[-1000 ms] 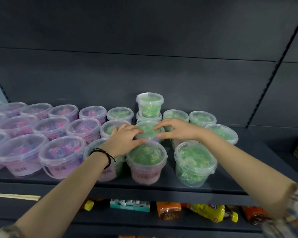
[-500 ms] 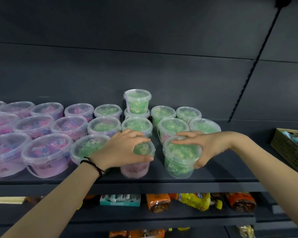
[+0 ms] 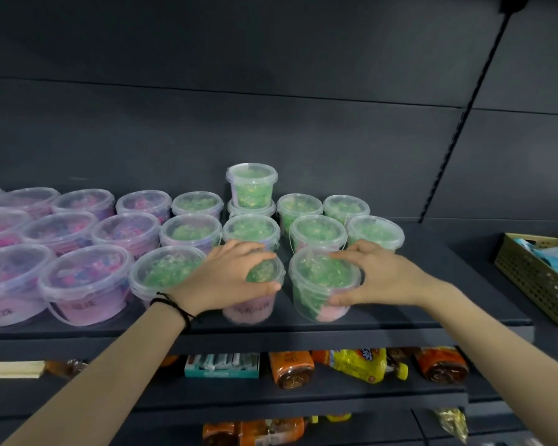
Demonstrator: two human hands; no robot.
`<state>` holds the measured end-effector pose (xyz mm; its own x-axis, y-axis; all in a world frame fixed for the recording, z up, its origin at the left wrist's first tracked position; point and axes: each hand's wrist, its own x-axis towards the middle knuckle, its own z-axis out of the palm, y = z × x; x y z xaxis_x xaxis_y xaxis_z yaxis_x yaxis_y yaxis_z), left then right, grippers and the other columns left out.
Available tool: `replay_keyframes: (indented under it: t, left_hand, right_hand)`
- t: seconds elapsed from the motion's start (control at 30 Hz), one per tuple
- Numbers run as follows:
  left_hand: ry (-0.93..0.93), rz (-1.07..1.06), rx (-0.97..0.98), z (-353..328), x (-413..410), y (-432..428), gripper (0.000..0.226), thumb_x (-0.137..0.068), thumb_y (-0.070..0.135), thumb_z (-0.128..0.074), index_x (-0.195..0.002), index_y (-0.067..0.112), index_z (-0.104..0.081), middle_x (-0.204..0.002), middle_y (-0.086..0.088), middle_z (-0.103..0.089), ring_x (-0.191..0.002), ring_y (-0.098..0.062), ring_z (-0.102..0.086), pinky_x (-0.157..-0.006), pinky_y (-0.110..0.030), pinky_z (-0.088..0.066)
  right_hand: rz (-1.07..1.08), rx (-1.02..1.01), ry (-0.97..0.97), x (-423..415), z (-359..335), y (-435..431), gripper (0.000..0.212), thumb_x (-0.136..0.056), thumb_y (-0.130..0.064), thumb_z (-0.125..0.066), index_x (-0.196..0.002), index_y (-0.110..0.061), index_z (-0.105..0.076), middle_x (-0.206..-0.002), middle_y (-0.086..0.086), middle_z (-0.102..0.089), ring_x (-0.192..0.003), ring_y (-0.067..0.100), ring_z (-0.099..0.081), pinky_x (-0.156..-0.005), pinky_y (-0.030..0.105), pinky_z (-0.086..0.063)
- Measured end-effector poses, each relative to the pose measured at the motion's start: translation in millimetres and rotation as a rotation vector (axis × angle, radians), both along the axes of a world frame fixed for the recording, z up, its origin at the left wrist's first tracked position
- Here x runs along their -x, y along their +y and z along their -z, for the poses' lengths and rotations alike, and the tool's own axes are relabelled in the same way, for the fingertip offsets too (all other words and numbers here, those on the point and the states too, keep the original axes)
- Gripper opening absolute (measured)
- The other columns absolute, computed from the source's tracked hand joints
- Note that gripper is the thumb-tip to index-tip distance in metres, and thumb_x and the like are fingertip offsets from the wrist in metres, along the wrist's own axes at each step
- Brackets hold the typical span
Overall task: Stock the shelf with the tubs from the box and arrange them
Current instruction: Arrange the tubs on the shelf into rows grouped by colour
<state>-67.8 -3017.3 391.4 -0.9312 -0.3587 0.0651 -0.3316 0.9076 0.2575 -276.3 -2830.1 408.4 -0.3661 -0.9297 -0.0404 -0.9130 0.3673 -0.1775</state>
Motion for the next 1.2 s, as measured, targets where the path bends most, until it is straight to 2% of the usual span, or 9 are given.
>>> replay_keyframes:
  t: [0.23,0.43,0.5,0.6,0.63,0.73,0.87,1.03,1.2]
  left_hand:
    - [0.097,0.13,0.06,-0.3,14.0,22.5,0.062,-0.088,0.063,-0.043,-0.143,0.05,-0.02,-0.148,0.022,-0.026,-0.136,-0.001,-0.015,-0.107,-0.027,-0.012]
    - [0.093,0.149,0.181,3.1,27.9,25.4,0.072,-0.075,0.081,-0.028,-0.136,0.044,-0.041,-0.146,0.023,-0.037,-0.137,-0.002,-0.024,-0.107,-0.026,-0.01]
    - [0.071,0.126,0.158,0.7,31.0,25.9,0.077,-0.07,0.084,-0.027,-0.134,0.043,-0.043,-0.145,0.023,-0.038,-0.136,-0.002,-0.026,-0.108,-0.026,-0.012]
    - [0.078,0.136,0.109,-2.3,35.4,28.3,0.082,-0.065,0.088,-0.03,-0.126,0.037,-0.05,-0.133,0.019,-0.049,-0.127,-0.003,-0.038,-0.102,-0.023,-0.02]
    - [0.081,0.142,0.099,-2.4,36.8,28.6,0.083,-0.064,0.088,-0.031,-0.123,0.034,-0.051,-0.128,0.018,-0.052,-0.122,-0.003,-0.042,-0.101,-0.023,-0.024]
    - [0.078,0.127,0.097,-0.1,41.2,30.1,0.081,-0.065,0.088,-0.036,-0.119,0.029,-0.051,-0.119,0.019,-0.054,-0.113,-0.004,-0.047,-0.098,-0.026,-0.031]
    - [0.075,0.094,0.098,6.2,46.6,33.8,0.069,-0.068,0.086,-0.04,-0.111,0.031,-0.045,-0.112,0.02,-0.048,-0.104,-0.005,-0.047,-0.096,-0.031,-0.031]
    - [0.099,0.119,0.033,5.7,45.7,31.3,0.055,-0.075,0.077,-0.043,-0.105,0.031,-0.045,-0.12,0.019,-0.048,-0.108,-0.003,-0.047,-0.096,-0.028,-0.026]
    - [0.086,0.134,-0.033,5.6,45.3,30.1,0.055,-0.075,0.075,-0.047,-0.11,0.032,-0.045,-0.129,0.02,-0.046,-0.114,0.0,-0.043,-0.098,-0.027,-0.023]
  right_hand:
    - [0.105,0.279,0.031,-22.7,36.9,-17.6,0.091,-0.054,-0.09,-0.047,-0.116,-0.023,-0.042,-0.11,-0.005,-0.03,-0.108,0.015,-0.031,-0.09,0.032,-0.039]
    - [0.09,0.467,-0.315,-18.1,46.7,-13.2,0.099,-0.057,-0.09,-0.047,-0.123,-0.016,-0.048,-0.117,-0.008,-0.034,-0.115,0.006,-0.036,-0.098,0.02,-0.032]
    - [0.048,0.501,-0.365,-8.9,45.8,-5.9,0.077,-0.072,-0.077,-0.049,-0.121,-0.018,-0.057,-0.118,-0.008,-0.042,-0.114,0.003,-0.042,-0.099,0.018,-0.034]
    - [0.044,0.635,-0.359,6.3,44.4,2.4,0.016,-0.089,-0.033,-0.062,-0.101,-0.024,-0.069,-0.108,-0.009,-0.057,-0.104,-0.002,-0.053,-0.09,0.012,-0.038]
    - [0.091,0.699,-0.322,15.2,44.4,4.4,0.01,-0.089,-0.024,-0.065,-0.098,-0.024,-0.07,-0.107,-0.008,-0.059,-0.102,0.0,-0.054,-0.088,0.013,-0.039]
    - [0.302,0.718,-0.165,55.6,43.5,4.5,0.031,-0.083,-0.018,-0.064,-0.114,-0.018,-0.065,-0.125,-0.001,-0.055,-0.122,0.02,-0.046,-0.098,0.024,-0.033]
    - [0.448,0.365,-0.133,95.4,41.4,4.8,0.056,-0.086,-0.022,-0.062,-0.139,-0.019,-0.046,-0.152,0.002,-0.035,-0.144,0.026,-0.021,-0.114,0.038,-0.023]
    - [0.452,0.419,-0.021,99.4,46.1,5.7,0.047,-0.083,-0.041,-0.069,-0.123,-0.018,-0.059,-0.117,0.0,-0.05,-0.117,0.026,-0.046,-0.099,0.039,-0.039]
    - [0.362,0.544,-0.026,98.2,46.3,4.0,0.038,-0.071,-0.044,-0.069,-0.103,-0.025,-0.072,-0.089,-0.006,-0.044,-0.099,0.016,-0.044,-0.105,0.037,-0.027]
